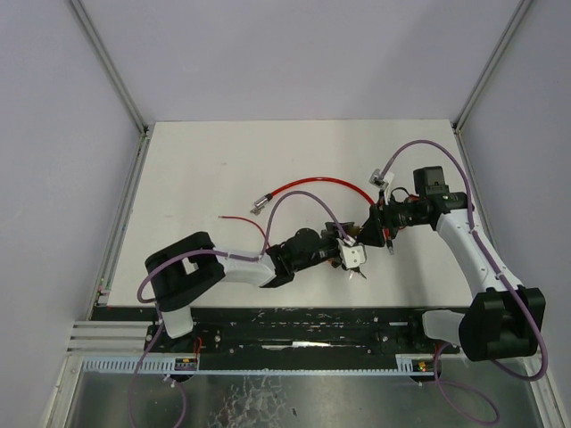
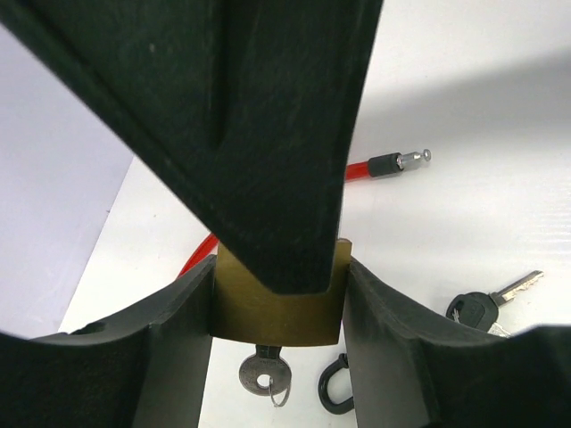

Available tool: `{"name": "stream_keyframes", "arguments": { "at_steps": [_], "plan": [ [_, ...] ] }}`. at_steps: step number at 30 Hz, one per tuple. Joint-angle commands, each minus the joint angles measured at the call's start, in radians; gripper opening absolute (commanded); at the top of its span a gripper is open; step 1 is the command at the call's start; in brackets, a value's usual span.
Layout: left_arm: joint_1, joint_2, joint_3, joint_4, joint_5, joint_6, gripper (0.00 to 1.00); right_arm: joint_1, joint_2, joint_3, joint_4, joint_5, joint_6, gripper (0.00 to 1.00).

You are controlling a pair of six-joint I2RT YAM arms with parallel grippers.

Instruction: Lock with the key

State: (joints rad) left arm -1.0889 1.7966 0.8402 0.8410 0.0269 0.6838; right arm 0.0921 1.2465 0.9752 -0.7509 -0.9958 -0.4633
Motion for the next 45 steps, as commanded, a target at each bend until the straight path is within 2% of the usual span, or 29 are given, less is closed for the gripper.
{"name": "stream_keyframes", "arguments": {
  "at_steps": [1,8,12,17,19,20,22,26,29,31,34,39,45],
  "plan": [
    [0.008,-0.008,-0.018,0.199,0.021,-0.034,0.00,-0.022,-0.054,0.015,-0.030,-0.039,-0.027,0.73],
    [0.024,-0.045,-0.083,0.277,0.039,-0.071,0.00,-0.078,-0.118,0.017,-0.055,-0.059,-0.077,0.73],
    [0.057,-0.084,-0.130,0.320,0.122,-0.155,0.00,-0.085,-0.156,0.046,-0.140,-0.111,-0.233,0.74],
    [0.148,-0.144,-0.183,0.392,0.360,-0.357,0.00,-0.084,-0.202,0.033,-0.184,-0.192,-0.488,0.76],
    [0.186,-0.150,-0.191,0.431,0.475,-0.450,0.00,-0.083,-0.213,0.014,-0.225,-0.229,-0.741,0.78],
    [0.203,-0.148,-0.191,0.449,0.532,-0.493,0.00,-0.084,-0.218,0.007,-0.249,-0.240,-0.870,0.83],
    [0.230,-0.137,-0.181,0.478,0.644,-0.577,0.00,-0.083,-0.228,-0.004,-0.241,-0.251,-1.018,0.90],
    [0.285,-0.099,-0.134,0.526,0.900,-0.760,0.00,-0.083,-0.236,0.015,-0.168,-0.309,-1.040,0.93],
    [0.312,-0.057,-0.092,0.598,1.024,-0.912,0.00,-0.083,-0.253,-0.015,-0.258,-0.347,-1.222,0.92],
    [0.320,-0.021,-0.056,0.636,1.075,-1.016,0.00,-0.084,-0.276,-0.062,-0.256,-0.363,-1.283,0.92],
    [0.321,0.032,0.007,0.643,1.120,-1.136,0.00,-0.077,-0.299,-0.089,-0.229,-0.363,-1.294,0.89],
    [0.328,0.104,0.081,0.644,1.144,-1.268,0.00,-0.051,-0.294,-0.078,-0.256,-0.364,-1.308,0.71],
    [0.330,0.149,0.128,0.662,1.170,-1.351,0.00,0.002,-0.291,-0.086,-0.251,-0.324,-1.309,0.53]
  ]
}}
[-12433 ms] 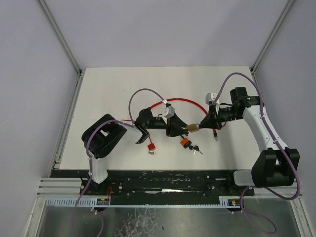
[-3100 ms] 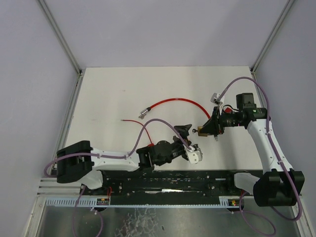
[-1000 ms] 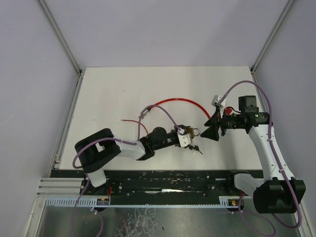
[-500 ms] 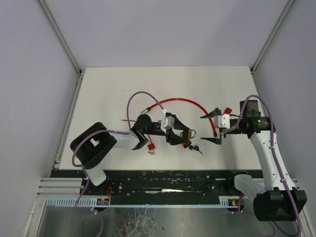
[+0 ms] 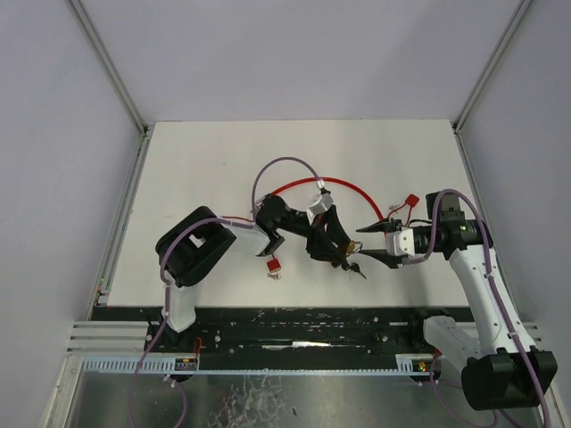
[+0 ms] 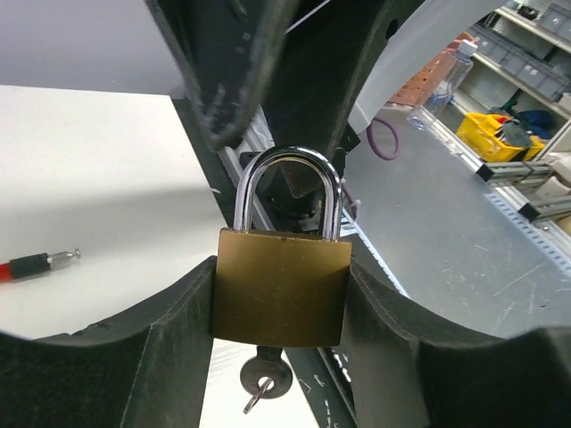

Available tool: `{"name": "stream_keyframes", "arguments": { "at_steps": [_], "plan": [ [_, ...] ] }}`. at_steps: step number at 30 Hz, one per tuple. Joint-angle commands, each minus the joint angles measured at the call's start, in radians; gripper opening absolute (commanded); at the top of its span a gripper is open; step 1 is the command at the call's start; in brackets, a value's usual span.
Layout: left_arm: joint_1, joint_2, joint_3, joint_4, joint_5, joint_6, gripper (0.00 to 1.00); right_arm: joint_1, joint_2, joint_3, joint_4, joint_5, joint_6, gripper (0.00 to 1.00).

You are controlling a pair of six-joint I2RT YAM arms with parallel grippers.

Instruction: Lock with the key

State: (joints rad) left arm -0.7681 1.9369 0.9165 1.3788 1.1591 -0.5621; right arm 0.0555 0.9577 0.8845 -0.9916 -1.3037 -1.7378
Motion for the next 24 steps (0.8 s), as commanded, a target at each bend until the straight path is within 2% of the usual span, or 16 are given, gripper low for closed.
{"name": "stream_keyframes", "arguments": {
  "at_steps": [1,7,11,13,15,18,24],
  "plan": [
    [0.009,0.016,0.056,0.132,0.042,-0.117,0.00,0.047,0.000,0.001,0.001,-0.006,-0.020,0.50],
    [0.009,0.058,0.088,0.209,0.063,-0.215,0.00,0.098,0.005,-0.004,0.021,0.036,-0.010,0.34],
    [0.009,0.073,0.103,0.213,0.069,-0.241,0.00,0.110,-0.001,-0.002,0.021,0.037,-0.009,0.20],
    [0.009,0.072,0.104,0.213,0.066,-0.243,0.00,0.111,-0.006,0.001,0.018,0.039,-0.010,0.10],
    [0.010,0.071,0.102,0.215,0.062,-0.242,0.03,0.112,-0.012,0.008,0.010,0.036,-0.005,0.05],
    [0.018,0.066,0.091,0.215,0.035,-0.237,0.18,0.111,-0.016,0.020,-0.002,0.025,0.016,0.00],
    [0.033,0.018,0.021,0.212,-0.025,-0.156,0.56,0.108,-0.015,0.047,0.042,0.011,0.186,0.00]
  ]
}}
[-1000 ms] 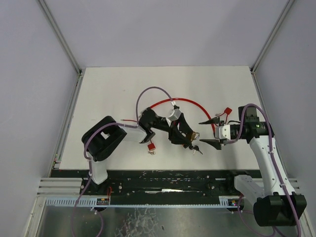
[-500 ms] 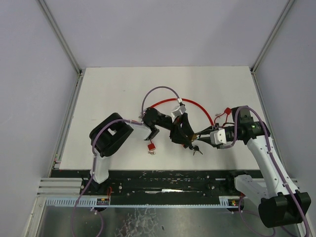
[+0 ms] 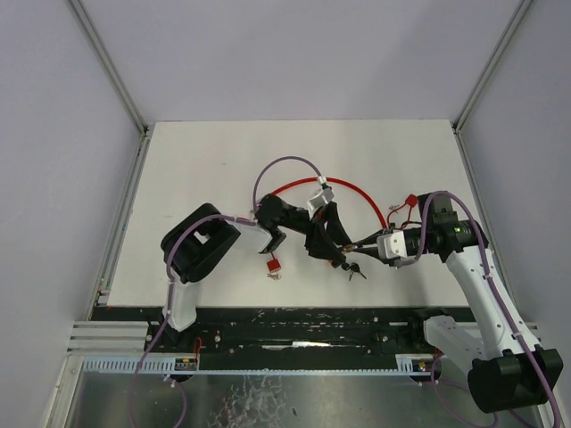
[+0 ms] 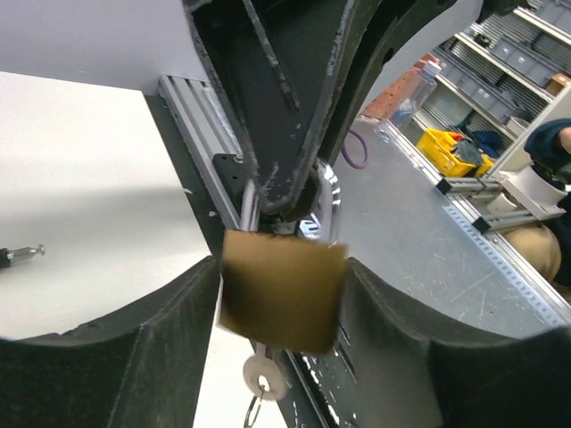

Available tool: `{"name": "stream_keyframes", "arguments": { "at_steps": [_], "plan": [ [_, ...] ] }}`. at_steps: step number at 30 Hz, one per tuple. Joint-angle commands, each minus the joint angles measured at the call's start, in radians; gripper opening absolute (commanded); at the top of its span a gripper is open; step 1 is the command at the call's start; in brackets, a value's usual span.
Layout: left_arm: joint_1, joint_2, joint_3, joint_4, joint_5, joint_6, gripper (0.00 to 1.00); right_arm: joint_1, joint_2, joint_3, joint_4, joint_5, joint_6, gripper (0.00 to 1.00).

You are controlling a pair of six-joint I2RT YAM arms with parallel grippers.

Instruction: Lock with the key

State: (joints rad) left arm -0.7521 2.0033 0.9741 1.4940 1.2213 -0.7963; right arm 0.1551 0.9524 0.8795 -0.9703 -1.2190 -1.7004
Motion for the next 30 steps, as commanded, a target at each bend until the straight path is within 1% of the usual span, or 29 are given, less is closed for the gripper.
{"name": "stream_keyframes", "arguments": {
  "at_steps": [1,3,5,9,10,12,13,14,16,17,19,22,24,26,28,29,30],
  "plan": [
    [0.019,-0.055,-0.047,0.097,-0.096,0.096,0.61,0.007,-0.007,0.055,0.028,-0.075,0.175,0.00],
    [0.021,-0.065,-0.066,0.095,-0.110,0.126,0.66,0.005,-0.001,0.058,0.038,-0.074,0.204,0.00],
    [0.021,-0.069,-0.074,0.095,-0.118,0.144,0.69,0.005,0.004,0.057,0.053,-0.071,0.232,0.00],
    [0.027,-0.062,-0.084,0.094,-0.150,0.181,0.71,0.005,0.010,0.048,0.111,-0.048,0.319,0.00],
    [0.033,-0.067,-0.098,0.089,-0.184,0.213,0.71,0.004,0.011,0.041,0.167,-0.028,0.371,0.00],
    [0.049,-0.083,-0.137,0.069,-0.252,0.292,0.71,0.004,0.014,0.019,0.292,0.015,0.549,0.00],
    [0.058,-0.097,-0.158,0.056,-0.287,0.353,0.71,0.004,0.022,0.012,0.315,0.031,0.606,0.00],
    [0.063,-0.114,-0.189,0.051,-0.333,0.404,0.70,0.004,0.035,0.009,0.311,0.039,0.622,0.01],
    [0.068,-0.153,-0.253,0.043,-0.424,0.515,0.70,0.004,0.079,0.009,0.267,0.057,0.625,0.13],
    [0.069,-0.168,-0.286,0.038,-0.478,0.544,0.70,0.004,0.112,0.010,0.242,0.076,0.621,0.17],
    [0.072,-0.200,-0.323,0.021,-0.607,0.586,0.69,0.004,0.188,0.025,0.218,0.136,0.645,0.16],
    [0.072,-0.223,-0.346,-0.033,-0.773,0.635,0.69,0.003,0.327,0.069,0.231,0.230,0.789,0.15],
    [0.073,-0.228,-0.361,-0.028,-0.835,0.643,0.69,0.002,0.408,0.097,0.282,0.301,0.944,0.17],
    [0.073,-0.234,-0.375,-0.021,-0.883,0.660,0.68,0.002,0.465,0.097,0.320,0.370,1.017,0.18],
    [0.072,-0.242,-0.394,-0.022,-0.951,0.680,0.68,0.002,0.481,0.077,0.359,0.447,1.086,0.21],
    [0.072,-0.247,-0.403,-0.023,-0.977,0.700,0.68,0.004,0.474,0.057,0.363,0.465,1.094,0.25],
    [0.073,-0.251,-0.410,-0.026,-1.000,0.716,0.68,0.005,0.464,0.035,0.367,0.477,1.099,0.31]
  ]
}}
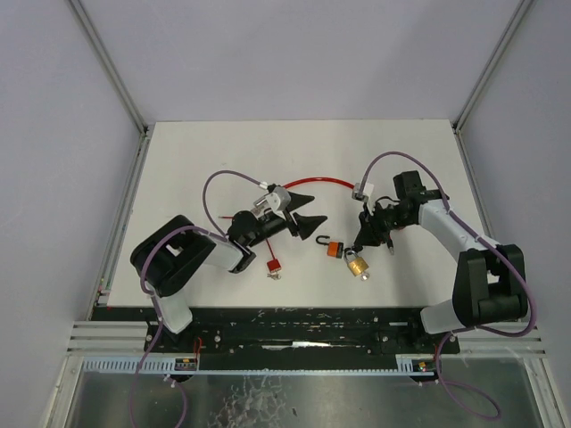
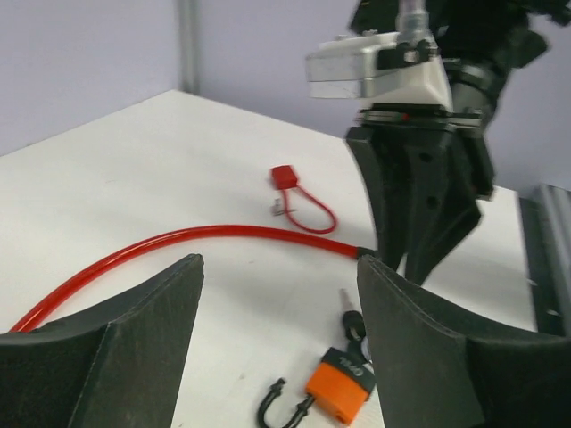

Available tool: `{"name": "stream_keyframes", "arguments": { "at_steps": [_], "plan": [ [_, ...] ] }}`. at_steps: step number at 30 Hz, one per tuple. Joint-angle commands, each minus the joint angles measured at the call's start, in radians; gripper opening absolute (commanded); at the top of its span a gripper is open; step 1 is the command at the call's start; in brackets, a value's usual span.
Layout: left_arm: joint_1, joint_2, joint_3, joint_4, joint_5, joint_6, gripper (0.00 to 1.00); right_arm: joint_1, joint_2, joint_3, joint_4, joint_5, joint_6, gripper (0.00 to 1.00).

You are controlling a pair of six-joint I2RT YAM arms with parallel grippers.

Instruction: Lock with the key

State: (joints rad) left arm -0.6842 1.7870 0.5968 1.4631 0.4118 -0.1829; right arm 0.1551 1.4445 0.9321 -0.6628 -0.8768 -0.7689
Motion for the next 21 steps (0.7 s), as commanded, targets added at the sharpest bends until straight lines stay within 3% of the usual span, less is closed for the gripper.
{"name": "stream_keyframes", "arguments": {
  "at_steps": [1,10,21],
  "plan": [
    [0.005,-0.036,-0.038,0.009,-0.219,0.110,0.69,0.009,-0.039,-0.039,0.064,0.151,0.168,0.37],
    [0.005,-0.042,-0.100,0.116,-0.330,0.135,0.71,0.124,-0.044,-0.126,0.117,0.322,0.187,0.73],
    [0.004,-0.058,-0.130,0.131,-0.368,0.168,0.72,0.241,0.007,-0.164,0.148,0.476,0.182,0.81]
  ]
}}
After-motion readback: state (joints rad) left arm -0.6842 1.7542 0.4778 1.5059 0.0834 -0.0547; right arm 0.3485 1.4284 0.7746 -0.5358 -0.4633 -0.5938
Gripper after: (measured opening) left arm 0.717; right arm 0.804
